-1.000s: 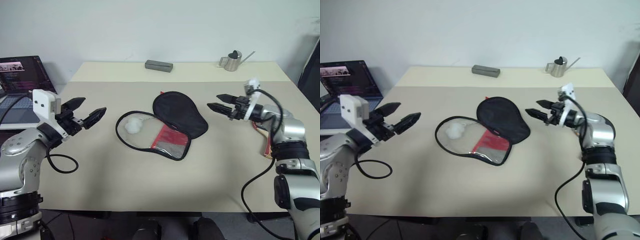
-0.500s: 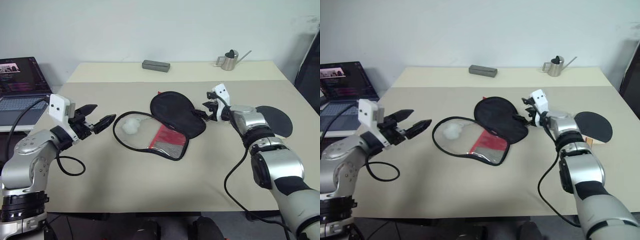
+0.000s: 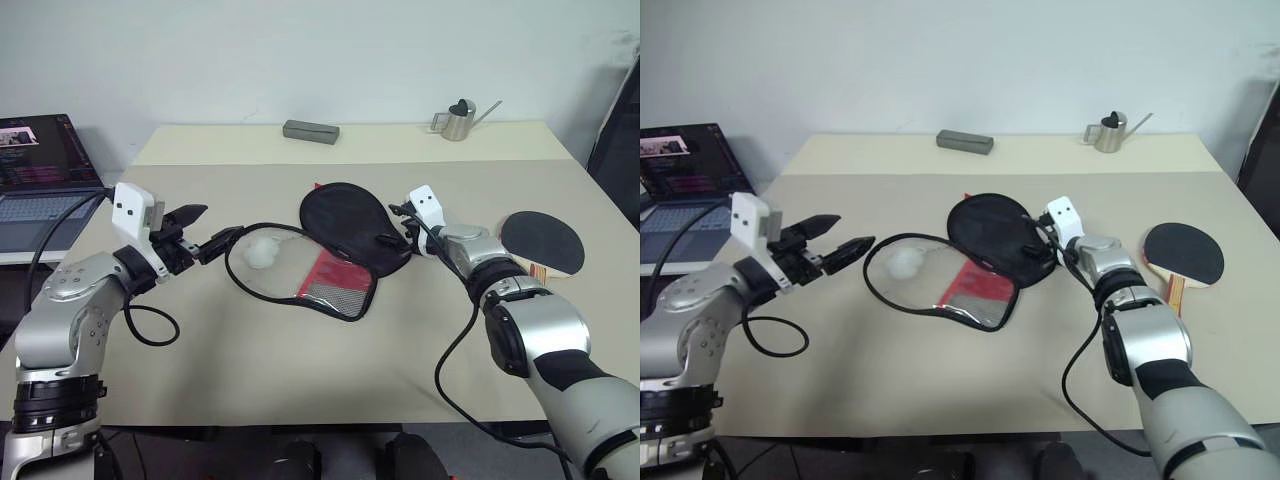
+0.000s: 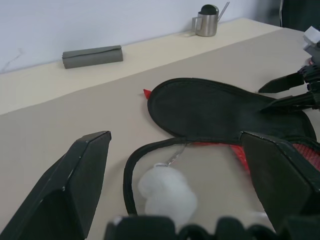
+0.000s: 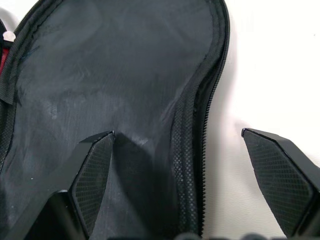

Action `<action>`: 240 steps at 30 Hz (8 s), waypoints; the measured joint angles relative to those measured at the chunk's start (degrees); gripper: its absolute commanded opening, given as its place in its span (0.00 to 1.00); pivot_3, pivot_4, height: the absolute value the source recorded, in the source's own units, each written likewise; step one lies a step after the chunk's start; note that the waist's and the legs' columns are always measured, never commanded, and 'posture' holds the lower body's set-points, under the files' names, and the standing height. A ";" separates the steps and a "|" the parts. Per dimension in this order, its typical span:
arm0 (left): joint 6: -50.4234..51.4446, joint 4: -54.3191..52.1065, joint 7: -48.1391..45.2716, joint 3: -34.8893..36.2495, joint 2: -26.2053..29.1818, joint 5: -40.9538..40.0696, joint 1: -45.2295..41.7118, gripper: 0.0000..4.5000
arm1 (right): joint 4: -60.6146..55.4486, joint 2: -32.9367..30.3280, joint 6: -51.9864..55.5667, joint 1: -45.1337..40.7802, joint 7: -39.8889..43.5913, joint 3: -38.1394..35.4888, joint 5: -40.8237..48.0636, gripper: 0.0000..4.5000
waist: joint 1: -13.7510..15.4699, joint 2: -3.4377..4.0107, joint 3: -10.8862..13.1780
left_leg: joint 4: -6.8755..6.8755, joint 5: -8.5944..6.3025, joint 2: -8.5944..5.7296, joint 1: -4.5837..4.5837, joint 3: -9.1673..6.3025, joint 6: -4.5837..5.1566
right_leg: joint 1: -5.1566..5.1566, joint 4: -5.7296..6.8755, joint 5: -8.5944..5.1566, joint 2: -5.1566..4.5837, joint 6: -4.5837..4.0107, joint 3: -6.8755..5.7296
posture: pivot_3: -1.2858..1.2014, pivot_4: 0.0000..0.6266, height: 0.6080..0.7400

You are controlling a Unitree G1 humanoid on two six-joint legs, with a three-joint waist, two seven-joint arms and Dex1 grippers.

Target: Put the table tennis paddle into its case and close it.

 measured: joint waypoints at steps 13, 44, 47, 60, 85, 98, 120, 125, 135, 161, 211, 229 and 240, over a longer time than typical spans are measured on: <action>4.58 -1.23 -9.41 -0.79 1.54 -4.79 -0.34 1.00 | 0.16 1.29 0.40 -0.14 -0.04 1.08 -2.94 0.01 | -0.48 0.00 0.00 | 0.00 0.00 0.04 0.03 0.01 -0.01 | 0.00 0.01 0.00 0.05 0.00 0.02 | 0.52 0.24 1.00; 7.38 -6.62 -14.67 -6.90 2.03 -6.24 -0.82 1.00 | -12.87 -4.25 17.85 5.85 -11.63 -8.48 5.31 0.01 | 0.40 -0.01 -0.01 | 0.00 0.03 0.17 0.01 0.02 -0.06 | 0.04 -0.01 0.08 0.13 -0.11 -0.05 | 0.52 0.24 1.00; 7.41 -6.73 -14.92 -8.25 1.17 -6.30 -1.91 1.00 | -25.69 -5.60 25.50 12.20 -11.74 -8.52 6.82 0.01 | 0.93 -0.04 -0.02 | 0.00 0.03 0.16 -0.02 0.00 -0.06 | 0.06 -0.05 0.08 0.12 -0.11 -0.09 | 0.52 0.24 1.00; 7.54 -6.29 -16.82 -12.91 -1.27 -6.37 -4.65 1.00 | -58.54 -13.39 44.76 29.05 -9.04 -5.75 9.61 0.01 | 1.60 -0.04 -0.02 | 0.00 0.01 0.18 -0.01 0.04 -0.03 | 0.06 -0.06 0.08 0.13 -0.10 -0.09 | 0.52 0.24 1.00; 7.52 -6.41 -16.05 -12.96 -2.18 -6.25 -4.26 1.00 | -47.53 -14.05 36.88 23.84 -9.59 -4.05 9.29 0.62 | 1.50 -0.05 -0.03 | 0.03 0.02 0.20 -0.01 0.07 -0.03 | 0.07 -0.07 0.13 0.16 -0.09 -0.07 | 0.52 0.24 1.00; 7.23 -6.41 -15.99 -14.01 -3.48 -6.12 -4.94 1.00 | -56.18 -23.66 33.62 24.65 -5.47 -6.02 9.59 0.99 | 1.57 -0.05 -0.02 | -0.02 0.01 0.25 -0.05 0.08 -0.02 | 0.05 -0.17 0.13 0.19 -0.08 -0.09 | 0.52 0.24 1.00; 5.60 -6.46 -25.51 -18.43 -2.68 -4.99 -13.83 1.00 | -85.28 -10.30 55.72 43.04 -30.53 -22.85 9.44 0.99 | 1.62 -0.05 -0.02 | -0.04 -0.09 0.27 -0.03 0.11 0.15 | 0.04 -0.13 0.13 0.22 -0.09 -0.04 | 0.52 0.24 1.00; 4.72 -4.97 -27.31 -19.45 -2.62 -4.14 -15.53 1.00 | -85.30 -7.65 57.89 45.18 -33.39 -25.51 9.30 0.99 | 1.56 -0.05 -0.02 | -0.04 -0.09 0.29 -0.02 0.10 0.16 | 0.04 -0.12 0.13 0.25 -0.09 -0.04 | 0.52 0.24 1.00; 4.63 -4.84 -28.36 -20.28 -3.03 -3.64 -15.55 1.00 | -85.40 -4.79 57.01 45.89 -35.40 -25.81 9.21 0.99 | 1.41 -0.05 -0.02 | -0.04 -0.10 0.40 0.07 0.13 0.17 | 0.08 -0.11 0.15 0.38 -0.12 0.00 | 0.52 0.24 1.00; 3.87 -4.13 -24.82 -16.62 -0.42 -2.54 -12.53 1.00 | -76.04 -2.98 45.65 42.28 -40.93 -23.49 9.18 0.25 | 1.48 -0.11 -0.05 | 0.06 -0.05 0.56 0.13 0.20 0.15 | 0.09 -0.11 0.34 0.56 -0.15 0.15 | 0.52 0.24 1.00; 2.52 -4.95 -18.48 -8.84 2.36 -2.51 -2.69 1.00 | -64.36 -1.56 32.33 31.83 -23.77 1.38 5.80 0.25 | 0.27 -0.05 -0.02 | -0.66 0.10 0.76 -0.03 1.15 -0.12 | -0.92 -0.01 0.30 0.73 -0.25 1.12 | 0.52 0.24 1.00; 2.51 -4.94 -18.49 -8.96 2.35 -2.50 -3.11 1.00 | -65.19 -1.89 37.14 31.13 -22.39 0.97 5.45 0.73 | 0.27 -0.09 -0.04 | -0.64 0.10 0.77 0.00 1.19 -0.12 | -0.92 0.01 0.30 0.73 -0.25 1.16 | 0.52 0.24 1.00; -0.85 -1.49 -14.00 -8.93 0.94 1.19 -3.58 1.00 | -79.17 2.00 42.55 32.06 -22.13 -4.30 12.06 0.88 | 0.36 -0.10 -0.05 | -0.63 0.09 0.80 0.02 1.19 -0.10 | -0.92 0.04 0.32 0.75 -0.25 1.17 | 0.52 0.24 1.00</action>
